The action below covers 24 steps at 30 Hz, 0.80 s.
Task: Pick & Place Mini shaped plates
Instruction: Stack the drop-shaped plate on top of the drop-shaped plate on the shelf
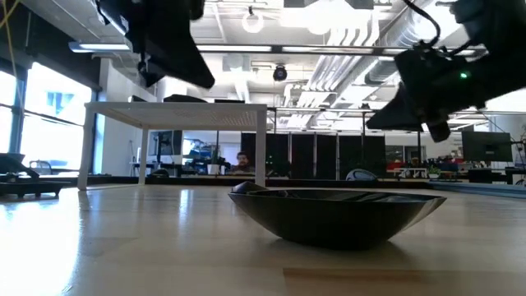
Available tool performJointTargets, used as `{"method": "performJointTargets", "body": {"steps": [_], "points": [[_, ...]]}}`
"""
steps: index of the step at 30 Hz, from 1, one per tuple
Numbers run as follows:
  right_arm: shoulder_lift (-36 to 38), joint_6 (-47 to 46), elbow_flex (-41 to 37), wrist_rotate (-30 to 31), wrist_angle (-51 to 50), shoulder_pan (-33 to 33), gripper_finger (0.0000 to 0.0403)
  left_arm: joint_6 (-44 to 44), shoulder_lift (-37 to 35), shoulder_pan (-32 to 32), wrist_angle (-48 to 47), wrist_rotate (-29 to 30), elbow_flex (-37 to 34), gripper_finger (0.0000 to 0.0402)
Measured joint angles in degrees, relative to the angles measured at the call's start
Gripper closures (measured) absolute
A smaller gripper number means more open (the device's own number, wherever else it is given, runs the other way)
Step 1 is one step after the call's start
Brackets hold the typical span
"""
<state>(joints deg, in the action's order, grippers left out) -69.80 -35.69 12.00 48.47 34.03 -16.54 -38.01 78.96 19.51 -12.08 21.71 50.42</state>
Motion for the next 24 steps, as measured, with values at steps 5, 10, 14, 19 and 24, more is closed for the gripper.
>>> {"method": "performJointTargets", "body": {"steps": [5, 10, 14, 19, 24], "points": [[1.0, 2.1, -4.6, 0.7, 7.2, -1.6, 0.0402, -15.4, 5.1, 0.0, -4.4, -0.4, 4.3, 0.0325], [1.0, 5.4, -5.9, 0.9, 11.6, -2.7, 0.0401, -31.2, 10.5, -0.6, -5.7, 0.0, 6.3, 0.0294], [1.1, 7.4, -5.8, 0.9, 12.7, -3.4, 0.0402, -39.1, 14.8, -2.2, -5.0, -0.4, 6.2, 0.0291], [1.6, 8.8, -5.8, 0.7, 12.7, -4.5, 0.0402, -39.9, 17.0, -4.7, -1.3, -0.7, 6.1, 0.0291], [1.7, 9.2, -5.8, 1.1, 12.6, -4.9, 0.0401, -39.9, 20.1, -6.8, 0.7, -4.5, 6.1, 0.0291]]}}
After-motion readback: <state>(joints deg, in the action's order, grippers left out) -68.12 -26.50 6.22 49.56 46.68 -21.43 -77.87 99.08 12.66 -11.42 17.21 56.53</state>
